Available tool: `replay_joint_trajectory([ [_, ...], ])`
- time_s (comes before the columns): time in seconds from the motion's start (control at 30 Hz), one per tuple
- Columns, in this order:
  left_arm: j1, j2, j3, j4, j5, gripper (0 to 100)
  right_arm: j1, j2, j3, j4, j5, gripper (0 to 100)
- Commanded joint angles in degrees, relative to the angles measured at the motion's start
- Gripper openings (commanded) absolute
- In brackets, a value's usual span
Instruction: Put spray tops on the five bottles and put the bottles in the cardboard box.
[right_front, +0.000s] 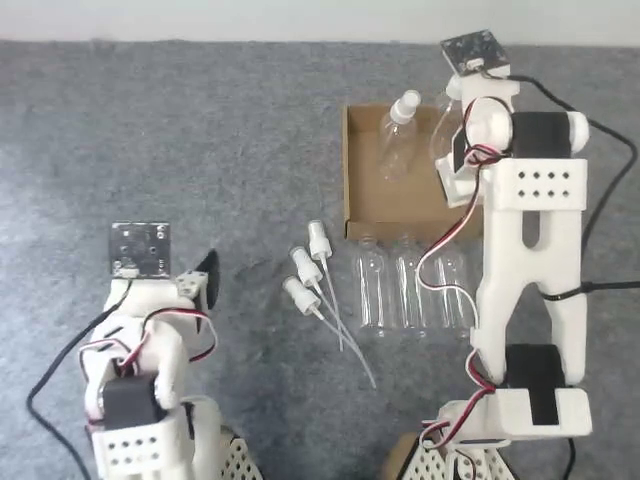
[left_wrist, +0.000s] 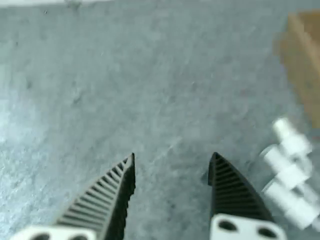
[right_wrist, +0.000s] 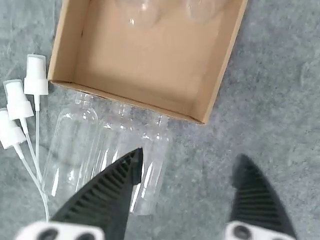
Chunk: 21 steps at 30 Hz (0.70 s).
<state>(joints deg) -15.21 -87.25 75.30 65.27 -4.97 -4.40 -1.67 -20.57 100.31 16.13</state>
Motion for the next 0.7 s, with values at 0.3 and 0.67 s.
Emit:
replay_joint_trajectory([
  [0.3, -2.3, 0.5, 14.1, -12.1, -5.2, 22, -2.5, -36.2, 39.9, -10.9, 3.9, 30.7],
  [0.67, -2.3, 0.5, 15.6, -12.4, -5.3, 22, -9.3, -34.1, 52.9, -21.4, 3.8, 31.0],
])
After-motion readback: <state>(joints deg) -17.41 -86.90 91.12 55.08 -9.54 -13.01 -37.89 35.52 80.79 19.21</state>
